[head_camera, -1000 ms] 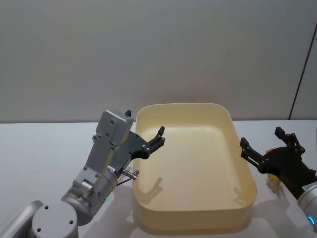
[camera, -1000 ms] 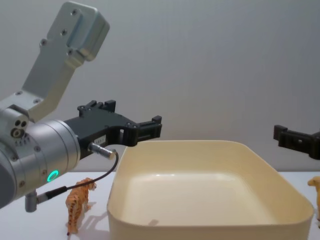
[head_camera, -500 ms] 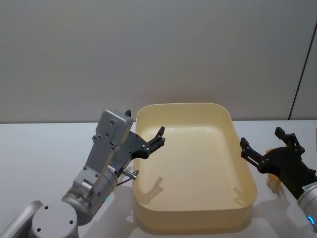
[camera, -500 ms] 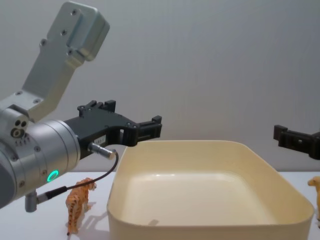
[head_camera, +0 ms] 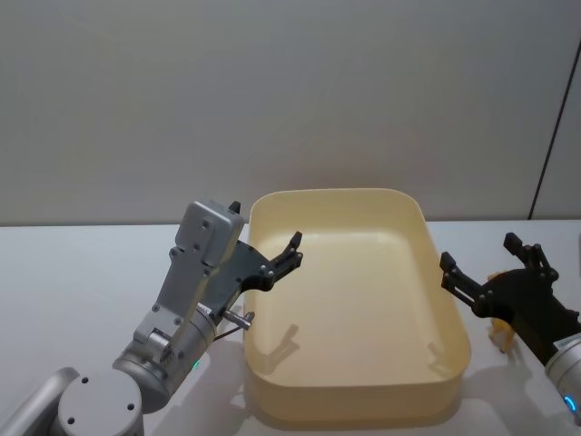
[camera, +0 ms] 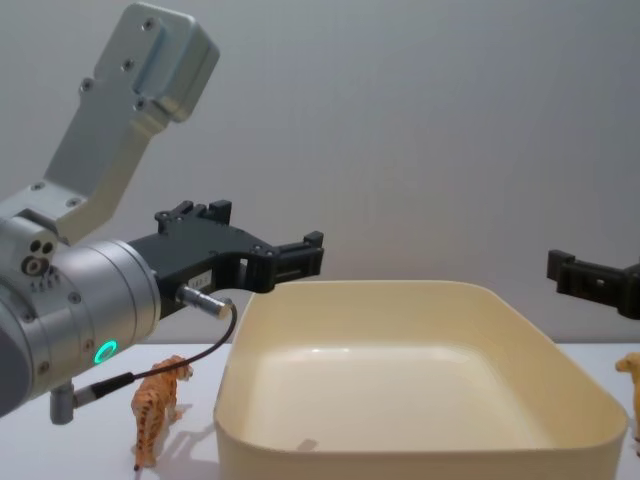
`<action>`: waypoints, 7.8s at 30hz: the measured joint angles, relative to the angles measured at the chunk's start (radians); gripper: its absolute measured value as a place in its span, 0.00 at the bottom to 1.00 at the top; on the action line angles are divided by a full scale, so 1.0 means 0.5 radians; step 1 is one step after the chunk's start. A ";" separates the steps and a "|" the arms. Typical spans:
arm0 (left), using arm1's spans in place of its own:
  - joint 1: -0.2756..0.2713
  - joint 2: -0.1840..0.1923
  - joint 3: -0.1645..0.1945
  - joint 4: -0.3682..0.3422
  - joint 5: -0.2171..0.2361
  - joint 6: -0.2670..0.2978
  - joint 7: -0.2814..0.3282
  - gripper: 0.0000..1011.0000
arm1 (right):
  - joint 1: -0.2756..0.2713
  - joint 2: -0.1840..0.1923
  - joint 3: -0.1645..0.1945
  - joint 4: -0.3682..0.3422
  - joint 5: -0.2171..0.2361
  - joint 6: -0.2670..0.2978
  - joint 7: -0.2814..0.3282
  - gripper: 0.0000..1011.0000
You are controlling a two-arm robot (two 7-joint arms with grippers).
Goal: Pick up the toy alternately with two hands and place it into the central storage box.
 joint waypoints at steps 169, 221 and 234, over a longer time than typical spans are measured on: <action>0.000 0.000 0.000 0.000 0.000 0.000 0.000 0.99 | 0.090 -0.042 0.091 0.059 -0.105 -0.038 0.388 0.32; 0.000 0.000 0.000 0.000 0.000 0.000 0.000 0.99 | -0.100 0.230 0.357 -0.069 0.115 0.258 0.406 0.99; 0.000 0.000 0.000 0.000 0.000 0.000 0.000 0.99 | -0.338 0.338 0.451 -0.151 0.186 0.335 0.339 0.99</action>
